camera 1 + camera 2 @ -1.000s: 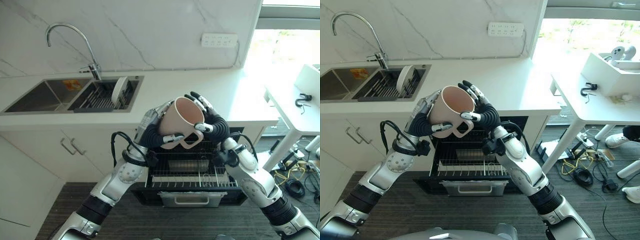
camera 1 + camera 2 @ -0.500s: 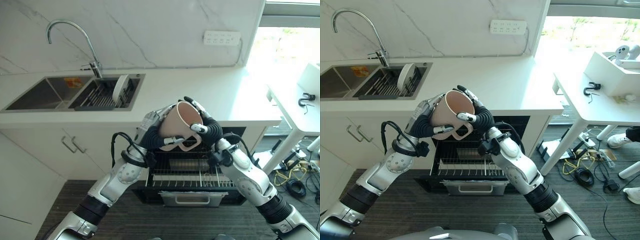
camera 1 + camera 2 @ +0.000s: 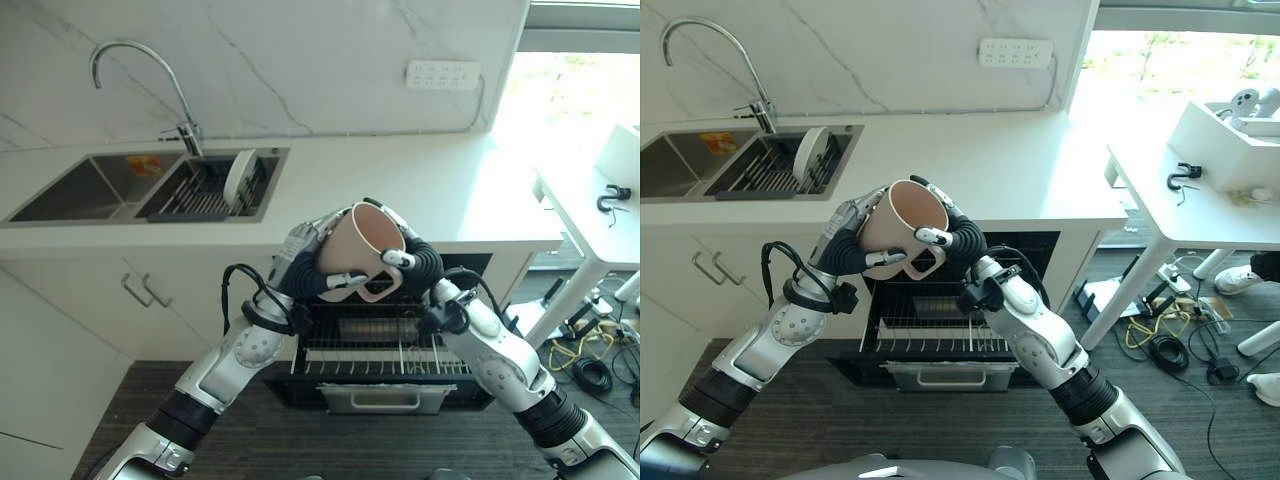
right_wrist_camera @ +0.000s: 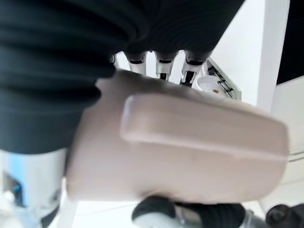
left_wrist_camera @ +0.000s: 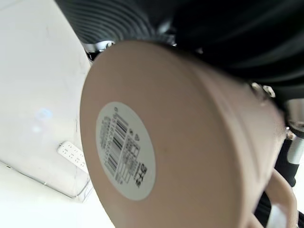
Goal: Place the dishes in the dishwasher.
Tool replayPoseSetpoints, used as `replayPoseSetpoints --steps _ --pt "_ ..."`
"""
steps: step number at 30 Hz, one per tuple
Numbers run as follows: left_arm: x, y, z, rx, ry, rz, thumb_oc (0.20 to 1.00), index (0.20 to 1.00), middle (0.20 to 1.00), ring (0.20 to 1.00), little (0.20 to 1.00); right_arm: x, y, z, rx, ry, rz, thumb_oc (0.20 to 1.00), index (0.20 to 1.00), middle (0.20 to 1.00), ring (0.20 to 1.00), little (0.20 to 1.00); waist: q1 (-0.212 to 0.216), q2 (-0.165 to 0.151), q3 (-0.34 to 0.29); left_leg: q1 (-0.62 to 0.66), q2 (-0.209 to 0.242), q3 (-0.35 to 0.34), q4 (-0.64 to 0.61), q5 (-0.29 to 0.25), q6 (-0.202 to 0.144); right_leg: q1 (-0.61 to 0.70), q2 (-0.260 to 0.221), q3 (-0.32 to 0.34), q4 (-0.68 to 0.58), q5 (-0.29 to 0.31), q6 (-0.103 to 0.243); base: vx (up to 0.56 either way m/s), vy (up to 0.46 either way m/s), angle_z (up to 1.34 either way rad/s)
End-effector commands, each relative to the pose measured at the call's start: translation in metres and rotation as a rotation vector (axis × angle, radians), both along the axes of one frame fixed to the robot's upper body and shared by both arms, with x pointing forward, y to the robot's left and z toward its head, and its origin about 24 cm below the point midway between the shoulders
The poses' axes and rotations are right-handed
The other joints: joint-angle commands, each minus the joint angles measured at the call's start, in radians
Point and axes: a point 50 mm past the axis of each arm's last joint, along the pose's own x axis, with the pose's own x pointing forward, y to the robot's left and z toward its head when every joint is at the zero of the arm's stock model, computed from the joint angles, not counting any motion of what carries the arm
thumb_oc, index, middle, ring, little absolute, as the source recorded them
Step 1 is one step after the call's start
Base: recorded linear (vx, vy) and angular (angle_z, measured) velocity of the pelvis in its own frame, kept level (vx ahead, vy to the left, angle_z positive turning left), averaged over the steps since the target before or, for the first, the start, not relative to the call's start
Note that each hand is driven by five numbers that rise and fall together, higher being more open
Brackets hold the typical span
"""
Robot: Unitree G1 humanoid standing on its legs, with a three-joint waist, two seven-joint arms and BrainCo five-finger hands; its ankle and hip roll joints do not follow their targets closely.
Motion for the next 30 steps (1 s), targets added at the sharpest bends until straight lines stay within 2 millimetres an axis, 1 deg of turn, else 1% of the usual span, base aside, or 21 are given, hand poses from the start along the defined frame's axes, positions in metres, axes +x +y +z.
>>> replayPoseSetpoints --steps 1,5,14,23,29,30 --pt "0.0072 0.0016 0.0294 -0.054 -0.089 -0.059 0.200 0.200 0.200 0.200 0.200 -0.0082 0.0186 0.0279 0.168 -0.065 0.159 1.000 1.000 1.000 1.000 1.000 0.017 -0.028 0.006 -0.033 0.020 -0.046 0.103 -0.121 -0.002 0.071 -0.029 -0.005 -0.104 0.032 0.067 0.00 0.000 0.00" --pt "0.0075 0.0043 0.0261 -0.064 -0.079 -0.053 0.200 0.200 0.200 0.200 0.200 -0.0108 0.0180 0.0272 0.194 -0.053 0.173 1.000 1.000 1.000 1.000 1.000 0.015 -0.030 0.006 -0.033 0.018 -0.045 0.103 -0.124 0.000 0.070 -0.028 -0.004 -0.104 0.032 0.067 0.00 0.000 0.00" --pt "0.0077 0.0015 0.0298 -0.066 -0.070 -0.075 0.200 0.200 0.200 0.200 0.200 -0.0124 0.0207 0.0218 0.145 -0.066 0.187 1.000 1.000 1.000 1.000 1.000 0.013 -0.031 0.007 -0.034 0.020 -0.042 0.103 -0.122 0.001 0.066 -0.030 -0.004 -0.104 0.035 0.069 0.00 0.000 0.00" --pt "0.0098 0.0024 0.0278 -0.068 -0.014 -0.098 0.200 0.200 0.200 0.200 0.200 -0.0142 0.0236 0.0208 0.100 -0.090 0.232 1.000 1.000 1.000 1.000 1.000 0.016 -0.032 0.008 -0.034 0.019 -0.042 0.103 -0.122 0.001 0.068 -0.031 -0.008 -0.104 0.034 0.068 0.00 0.000 0.00" --pt "0.0113 0.0021 0.0273 -0.060 0.013 -0.113 0.200 0.200 0.200 0.200 0.200 -0.0129 0.0218 0.0221 0.023 -0.151 0.218 1.000 1.000 1.000 1.000 1.000 0.017 -0.034 0.007 -0.034 0.018 -0.044 0.103 -0.122 0.001 0.068 -0.030 -0.007 -0.104 0.033 0.068 0.00 0.000 0.00" --pt "0.0115 0.0024 0.0280 -0.052 0.019 -0.118 0.200 0.200 0.200 0.200 0.200 -0.0119 0.0208 0.0226 -0.028 -0.187 0.207 1.000 1.000 1.000 1.000 1.000 0.017 -0.034 0.008 -0.033 0.018 -0.043 0.103 -0.122 0.002 0.068 -0.031 -0.007 -0.104 0.034 0.069 0.00 0.000 0.00"
